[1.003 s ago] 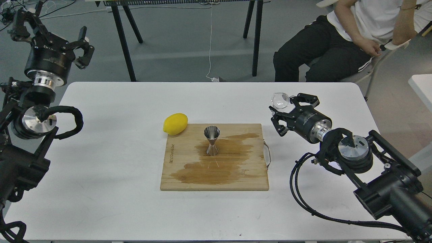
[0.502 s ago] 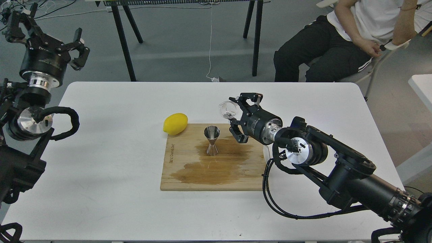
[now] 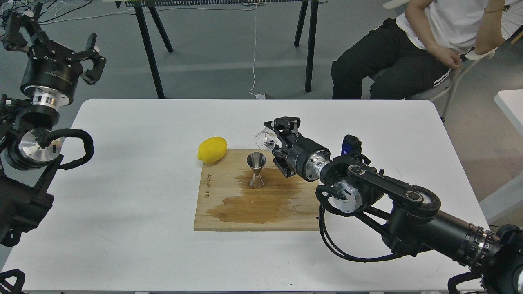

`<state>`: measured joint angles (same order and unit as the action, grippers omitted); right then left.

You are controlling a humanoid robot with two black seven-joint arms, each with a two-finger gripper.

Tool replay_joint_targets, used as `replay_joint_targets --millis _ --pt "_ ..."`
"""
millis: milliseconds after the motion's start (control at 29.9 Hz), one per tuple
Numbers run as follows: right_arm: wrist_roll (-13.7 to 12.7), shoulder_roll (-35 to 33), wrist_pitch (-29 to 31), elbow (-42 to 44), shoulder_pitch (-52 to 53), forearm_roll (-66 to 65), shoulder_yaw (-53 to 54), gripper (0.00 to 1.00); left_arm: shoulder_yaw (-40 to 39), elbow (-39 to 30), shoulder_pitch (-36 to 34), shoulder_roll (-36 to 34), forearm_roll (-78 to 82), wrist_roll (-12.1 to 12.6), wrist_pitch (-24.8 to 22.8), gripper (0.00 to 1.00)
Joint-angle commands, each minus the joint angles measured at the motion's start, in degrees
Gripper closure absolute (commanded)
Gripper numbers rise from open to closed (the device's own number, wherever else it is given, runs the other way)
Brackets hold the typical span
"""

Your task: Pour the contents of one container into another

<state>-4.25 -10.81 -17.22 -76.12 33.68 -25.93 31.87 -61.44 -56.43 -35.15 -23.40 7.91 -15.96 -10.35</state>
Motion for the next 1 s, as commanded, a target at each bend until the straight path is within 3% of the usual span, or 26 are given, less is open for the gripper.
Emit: replay_joint_targets --millis 0,201,468,970 --pt "0.65 0.00 -0.18 0.01 1.03 -2.98 -2.51 0.67 0.00 0.00 -0.01 -0.07 0.09 -0.03 -0.03 0.00" --pt "2.49 0.00 -1.58 0.27 2.62 -11.33 -6.38 0.67 0.00 0.00 -0.01 -0.07 0.09 -0.03 -0.03 0.00" --pt "3.02 -0.17 -1.85 1.50 2.70 -21.43 -8.93 0.67 0.00 0.00 -0.01 -0.07 0.09 -0.03 0.06 0.00" --pt "5.31 1.14 -3.87 5.10 2.88 -30.93 -11.13 0.67 0.00 0.00 -0.01 -0.07 0.09 -0.03 0.06 0.00"
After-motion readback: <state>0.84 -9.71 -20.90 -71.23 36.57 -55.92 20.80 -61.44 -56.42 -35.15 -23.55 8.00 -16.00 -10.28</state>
